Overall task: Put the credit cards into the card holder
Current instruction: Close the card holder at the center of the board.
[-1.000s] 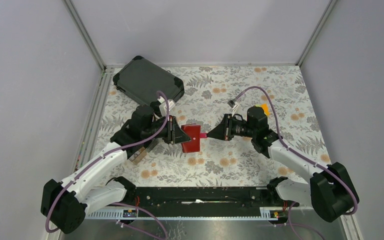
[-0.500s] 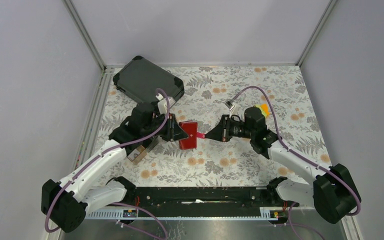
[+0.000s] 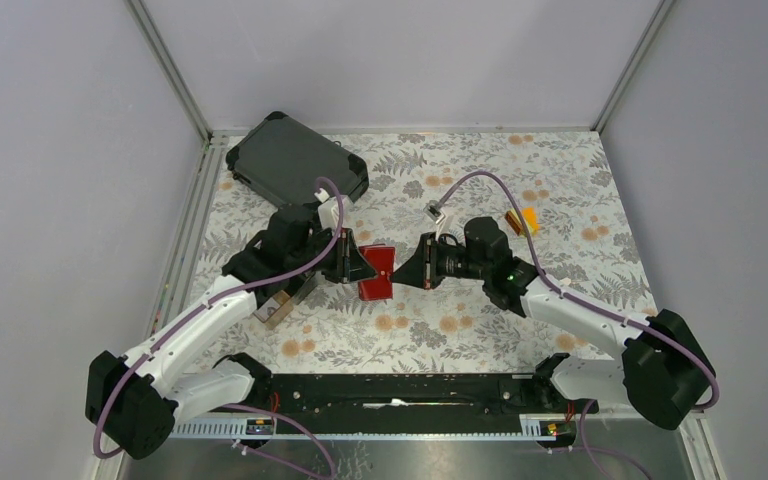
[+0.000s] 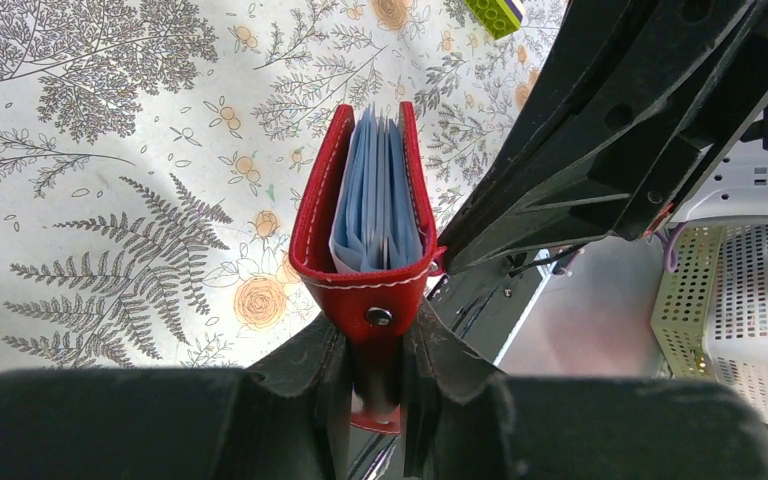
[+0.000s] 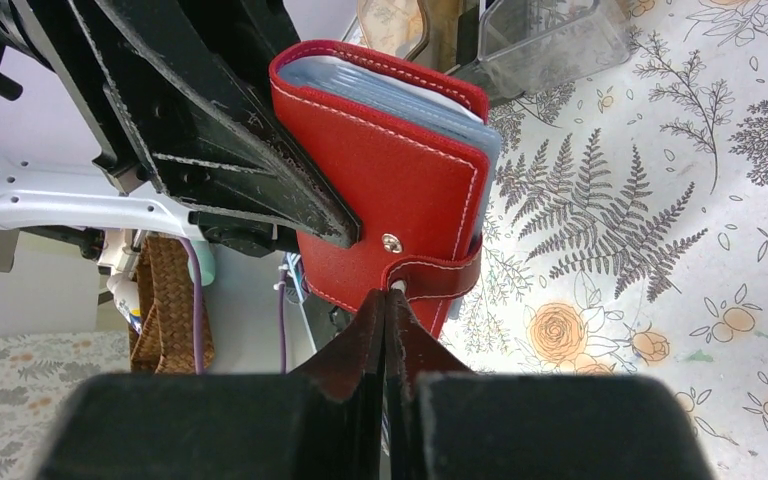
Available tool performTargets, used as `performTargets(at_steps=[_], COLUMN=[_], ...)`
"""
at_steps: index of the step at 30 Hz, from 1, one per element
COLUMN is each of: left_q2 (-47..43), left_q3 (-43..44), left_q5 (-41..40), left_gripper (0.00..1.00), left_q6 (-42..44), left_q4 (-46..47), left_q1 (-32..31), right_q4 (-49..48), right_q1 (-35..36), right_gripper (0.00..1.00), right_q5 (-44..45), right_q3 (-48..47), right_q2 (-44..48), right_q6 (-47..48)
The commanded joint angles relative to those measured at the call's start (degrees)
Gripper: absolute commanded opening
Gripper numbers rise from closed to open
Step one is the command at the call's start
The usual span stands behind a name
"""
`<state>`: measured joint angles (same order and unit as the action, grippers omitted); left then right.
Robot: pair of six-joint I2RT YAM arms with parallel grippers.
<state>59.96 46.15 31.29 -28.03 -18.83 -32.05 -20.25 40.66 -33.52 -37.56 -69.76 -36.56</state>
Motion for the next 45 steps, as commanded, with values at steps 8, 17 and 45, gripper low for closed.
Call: performTargets(at_steps=[8, 17, 45], left_q2=[-0.4, -0.3, 0.4], left_q3=[1.0, 0.9, 0.3], left_q5=[2.4, 2.6, 3.5], left_gripper=[0.00, 0.00, 0.00], left_q6=[-0.6, -0.8, -1.1], left_q4=[4.3, 4.6, 5.1], left_q1=[0.3, 0.3, 0.3], right_q4=[-8.1, -7.8, -5.2], right_q1=[1.2, 1.6, 4.0], right_gripper=[0.00, 0.00, 0.00], right_q5=[5.6, 5.0, 5.8], right_q3=[0.1, -0.8, -3.5], right_q2=[0.2, -1.2, -4.7], right_q6=[-3.4, -3.5, -1.8])
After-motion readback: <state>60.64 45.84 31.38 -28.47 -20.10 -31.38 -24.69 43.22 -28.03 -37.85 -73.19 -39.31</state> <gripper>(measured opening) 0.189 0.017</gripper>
